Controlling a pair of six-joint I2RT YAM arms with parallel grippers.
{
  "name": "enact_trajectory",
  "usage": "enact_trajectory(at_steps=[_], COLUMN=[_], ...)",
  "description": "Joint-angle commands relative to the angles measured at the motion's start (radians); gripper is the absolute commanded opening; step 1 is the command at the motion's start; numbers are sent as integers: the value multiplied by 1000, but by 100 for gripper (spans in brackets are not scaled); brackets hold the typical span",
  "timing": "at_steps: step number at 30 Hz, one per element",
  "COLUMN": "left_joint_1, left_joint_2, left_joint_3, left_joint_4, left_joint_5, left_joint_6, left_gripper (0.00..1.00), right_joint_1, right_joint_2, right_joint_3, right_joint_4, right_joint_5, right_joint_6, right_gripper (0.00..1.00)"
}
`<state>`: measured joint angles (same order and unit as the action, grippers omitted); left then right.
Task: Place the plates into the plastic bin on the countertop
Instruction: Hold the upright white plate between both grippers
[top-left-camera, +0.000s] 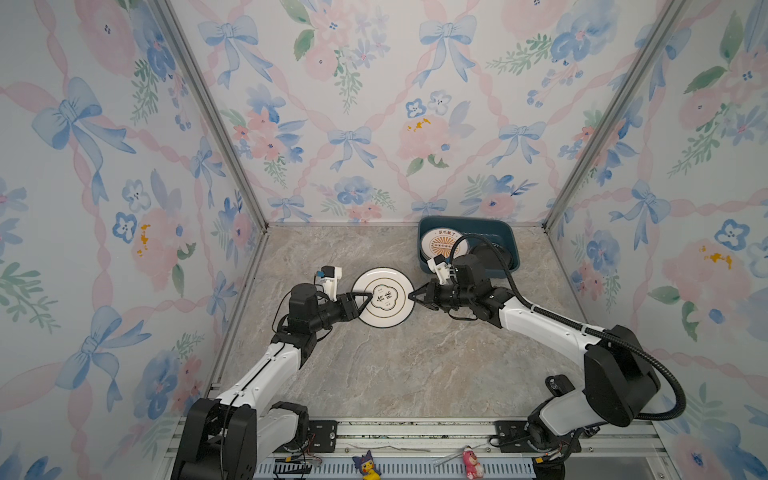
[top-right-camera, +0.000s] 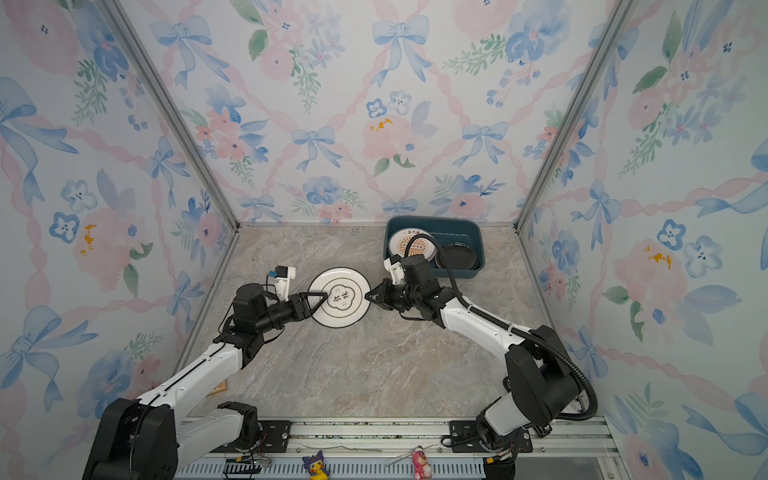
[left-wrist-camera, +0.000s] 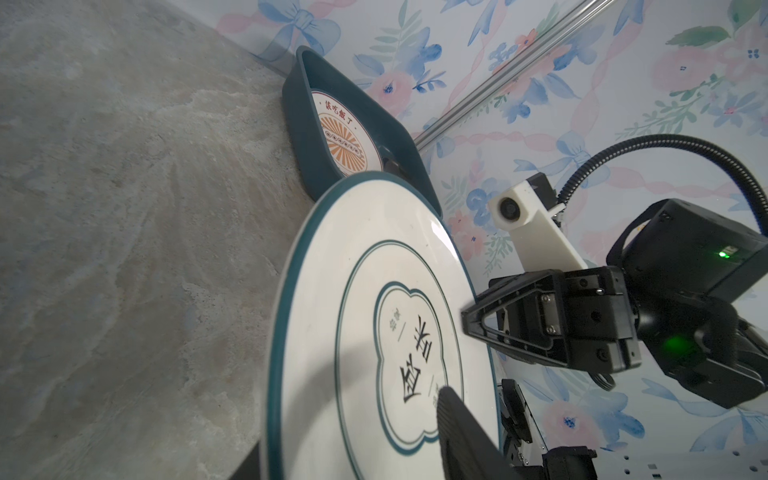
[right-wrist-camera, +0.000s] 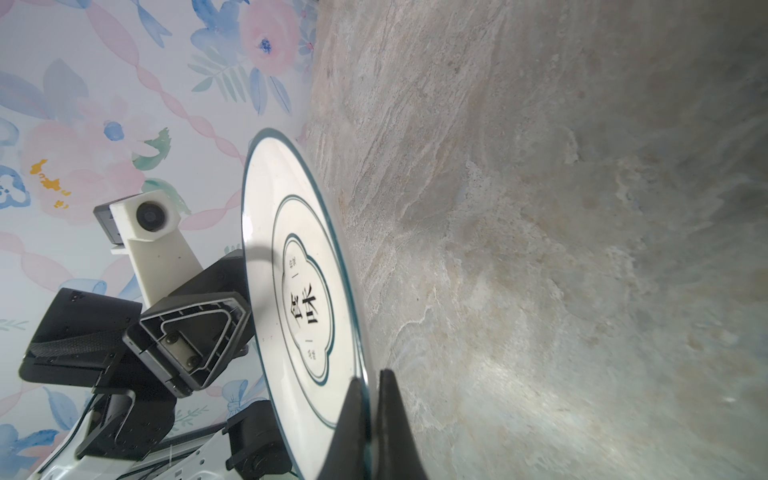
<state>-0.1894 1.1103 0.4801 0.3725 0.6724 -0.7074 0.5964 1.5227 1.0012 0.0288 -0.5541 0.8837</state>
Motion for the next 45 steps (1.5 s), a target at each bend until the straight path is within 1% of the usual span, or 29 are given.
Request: enact_trajectory(at_steps=[1,6,8,10,11,14,17,18,19,20,22,23,25,27,29,32,35,37,40,44,45], left_joint_1=[-7,-8,-8,-8,-8,-10,-14,-14,-16,-17,-19,-19,-21,-22,-24,-25,-28,-30,-29,-30,-30], left_joint_2=[8,5,6,5,6,3,5,7,5,6,6,6,8,9,12,13,16,17,25,32,34], left_joint_3=[-10,-16,-15,-15,-14,-13,-10,-8,-8,-7,-3,0,4,11,18,26,32,34,33,34,36], left_joint_4=[42,45,45,47,49,52,54,55,55,55,55,57,63,68,67,68,68,67,68,68,67], left_joint_5=[55,61,64,66,67,68,73,75,76,78,81,83,88,92,92,95,96,94,92,86,85], left_joint_6=[2,0,0,-2,-2,-6,-9,-9,-9,-9,-12,-13,-21,-24,-27,-29,-29,-28,-26,-23,-22], left_gripper=[44,38,32,23,20,18,10,6,1,0,0,0,0,0,0,0,0,0,0,0,2], right_joint_1=[-4,-4,-4,-4,-5,-5,-4,-4,-4,-4,-4,-4,-4,-4,-6,-7,-7,-10,-18,-27,-30], right_joint_2=[2,4,4,4,4,3,-4,-5,-6,-4,8,19,41,66,97,159,211,228,235,223,216], right_joint_3=[18,16,16,15,15,9,0,-2,-6,-10,-13,-15,-26,-39,-47,-53,-47,-46,-43,-40,-39], right_joint_4=[73,86,89,92,94,105,129,145,171,204,279,331,447,570,701,892,1004,1032,1016,930,900], right_joint_5=[-44,-53,-55,-59,-59,-64,-77,-87,-104,-124,-187,-226,-293,-332,-364,-397,-409,-408,-403,-393,-388], right_joint_6=[15,11,9,7,6,8,-1,-5,-7,-5,13,31,80,139,211,331,411,432,426,382,365], right_gripper=[0,0,0,0,0,0,0,7,15,25,38,41,44,43,35,29,22,16,8,2,1])
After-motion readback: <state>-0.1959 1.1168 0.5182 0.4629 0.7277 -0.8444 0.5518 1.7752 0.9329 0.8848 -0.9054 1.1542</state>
